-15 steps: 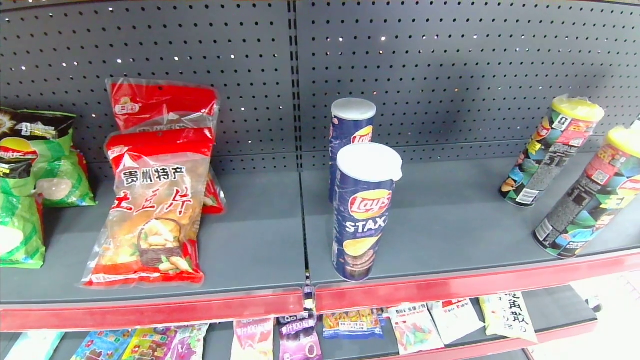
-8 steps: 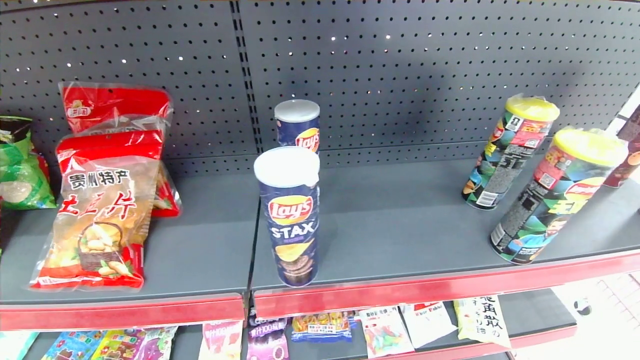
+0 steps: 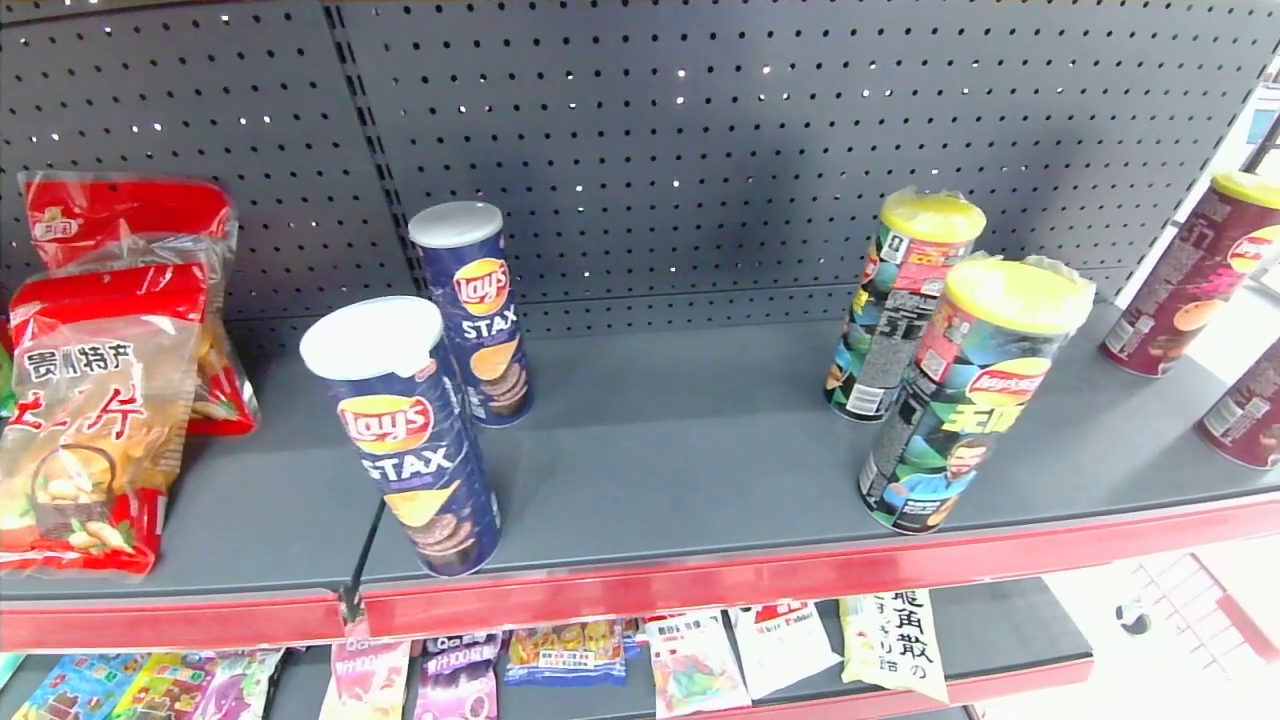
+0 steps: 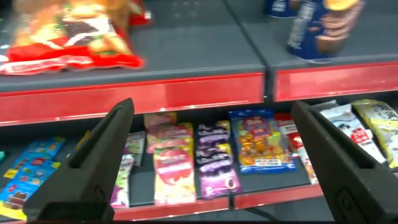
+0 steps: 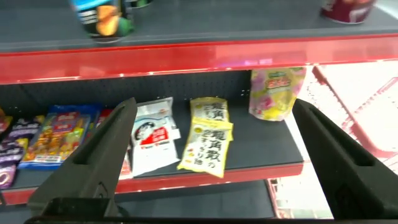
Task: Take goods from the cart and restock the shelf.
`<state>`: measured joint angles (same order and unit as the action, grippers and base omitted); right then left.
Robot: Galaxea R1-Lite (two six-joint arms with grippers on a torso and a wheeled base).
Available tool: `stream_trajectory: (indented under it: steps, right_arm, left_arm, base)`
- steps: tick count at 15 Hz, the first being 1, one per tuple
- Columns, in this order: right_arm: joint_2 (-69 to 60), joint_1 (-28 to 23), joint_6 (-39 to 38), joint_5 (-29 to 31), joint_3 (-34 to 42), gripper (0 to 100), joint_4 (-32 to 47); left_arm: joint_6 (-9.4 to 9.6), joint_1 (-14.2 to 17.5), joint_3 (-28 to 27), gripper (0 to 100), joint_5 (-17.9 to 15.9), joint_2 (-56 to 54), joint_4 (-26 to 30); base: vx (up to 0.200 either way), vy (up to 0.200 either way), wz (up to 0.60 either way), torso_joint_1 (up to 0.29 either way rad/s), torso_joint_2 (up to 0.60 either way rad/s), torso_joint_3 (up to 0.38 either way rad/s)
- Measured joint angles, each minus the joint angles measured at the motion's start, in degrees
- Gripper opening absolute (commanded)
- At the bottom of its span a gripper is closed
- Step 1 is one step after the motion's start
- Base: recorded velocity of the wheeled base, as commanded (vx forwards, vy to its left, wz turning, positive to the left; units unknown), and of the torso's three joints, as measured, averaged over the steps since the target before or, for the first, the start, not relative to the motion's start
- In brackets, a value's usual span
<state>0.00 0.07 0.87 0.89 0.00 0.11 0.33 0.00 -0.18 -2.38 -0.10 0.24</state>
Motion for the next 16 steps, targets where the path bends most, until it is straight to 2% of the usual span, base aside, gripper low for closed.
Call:
stream_trajectory:
  steps: [9, 14, 16]
  right_arm:
    - [0.0, 0.0, -0.1, 0.0, 0.0, 100, 0.0]
    - [0.0, 0.0, -0.1, 0.0, 0.0, 100, 0.0]
    - [0.0, 0.0, -0.1, 0.0, 0.0, 100, 0.0]
  left_arm:
    - [0.05, 0.0, 0.0, 100, 0.0, 0.0, 0.0]
    - [0.11, 0.0, 0.0, 100, 0.0, 0.0, 0.0]
    - [0.05, 0.0, 0.0, 100, 0.0, 0.0, 0.0]
  base:
    - [0.0, -0.2, 0.0, 0.002, 0.0, 0.002]
    - [0.0, 0.0, 0.0, 0.0, 0.0, 0.0]
    - [-0.2, 0.0, 0.0, 0.002, 0.0, 0.002]
